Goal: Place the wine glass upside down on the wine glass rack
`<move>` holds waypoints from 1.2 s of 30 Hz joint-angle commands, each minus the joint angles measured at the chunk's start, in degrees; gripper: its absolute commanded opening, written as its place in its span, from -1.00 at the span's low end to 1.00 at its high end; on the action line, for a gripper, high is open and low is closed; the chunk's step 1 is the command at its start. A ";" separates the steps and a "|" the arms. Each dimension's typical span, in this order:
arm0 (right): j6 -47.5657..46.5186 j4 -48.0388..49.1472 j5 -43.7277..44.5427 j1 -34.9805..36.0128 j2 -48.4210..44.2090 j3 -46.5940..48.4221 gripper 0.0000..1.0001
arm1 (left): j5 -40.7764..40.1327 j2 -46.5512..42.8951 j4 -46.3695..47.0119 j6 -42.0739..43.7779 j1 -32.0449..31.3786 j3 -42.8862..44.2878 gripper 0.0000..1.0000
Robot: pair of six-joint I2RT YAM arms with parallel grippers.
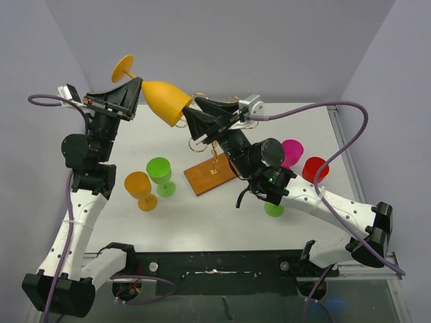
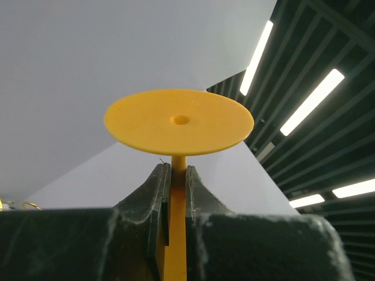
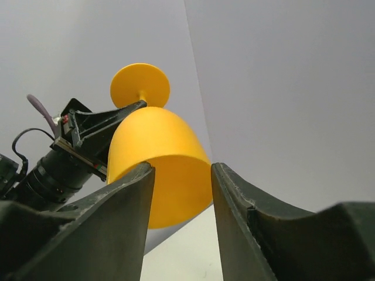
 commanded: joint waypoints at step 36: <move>-1.16 -14.98 9.38 -2.99 -16.34 -11.30 0.01 | 28.14 -12.55 -17.66 71.55 6.97 -11.56 -1.00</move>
